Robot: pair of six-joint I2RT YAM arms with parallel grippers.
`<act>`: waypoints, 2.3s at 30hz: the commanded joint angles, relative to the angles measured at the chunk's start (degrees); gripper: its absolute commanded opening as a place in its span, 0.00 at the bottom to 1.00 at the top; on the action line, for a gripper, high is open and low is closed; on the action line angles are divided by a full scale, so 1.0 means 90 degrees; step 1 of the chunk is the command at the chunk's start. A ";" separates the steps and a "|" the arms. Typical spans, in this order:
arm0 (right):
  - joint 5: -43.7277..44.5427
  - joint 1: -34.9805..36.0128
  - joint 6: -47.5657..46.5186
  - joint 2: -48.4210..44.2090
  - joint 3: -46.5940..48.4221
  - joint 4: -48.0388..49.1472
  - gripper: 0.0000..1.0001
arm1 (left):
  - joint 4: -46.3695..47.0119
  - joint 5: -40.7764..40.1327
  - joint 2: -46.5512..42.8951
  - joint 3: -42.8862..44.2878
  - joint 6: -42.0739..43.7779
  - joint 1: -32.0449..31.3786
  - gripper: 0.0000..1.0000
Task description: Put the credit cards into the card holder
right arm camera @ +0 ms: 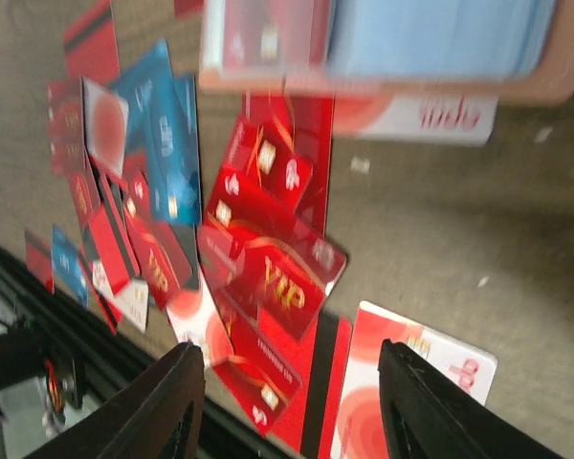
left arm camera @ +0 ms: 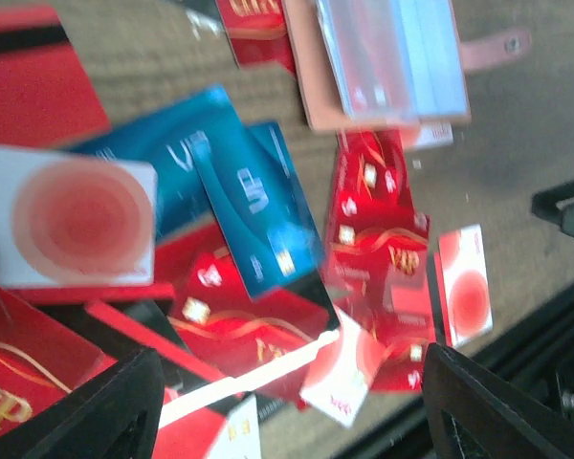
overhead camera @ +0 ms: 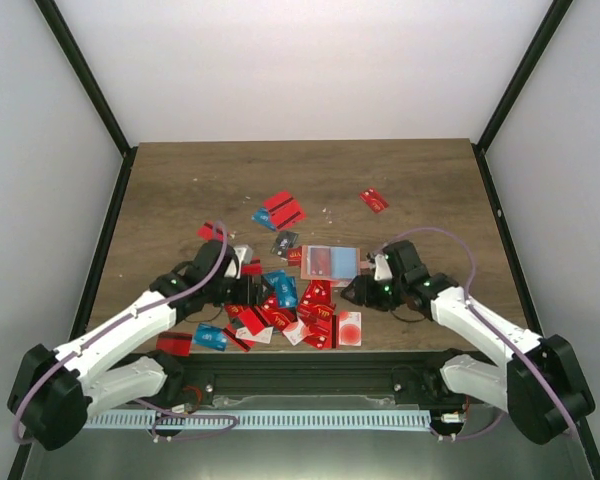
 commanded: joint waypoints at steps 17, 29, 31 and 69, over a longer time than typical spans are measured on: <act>-0.0468 0.2248 0.0573 0.1718 0.0237 0.1779 0.53 | 0.0541 -0.1008 0.0329 -0.0880 -0.2232 -0.2229 0.59; -0.0201 0.2589 0.0662 0.2605 0.0532 0.2159 0.53 | 0.1210 -0.1053 0.0657 -0.1136 -0.2391 -0.2452 0.53; -0.0172 0.2628 0.0661 0.2745 0.0562 0.2178 0.52 | 0.1328 -0.1038 0.0741 -0.1202 -0.2389 -0.2450 0.53; -0.0656 0.3779 0.1906 0.2421 -0.0043 0.2660 0.52 | 0.3107 -0.0992 0.1377 -0.2033 -0.3391 -0.4089 0.49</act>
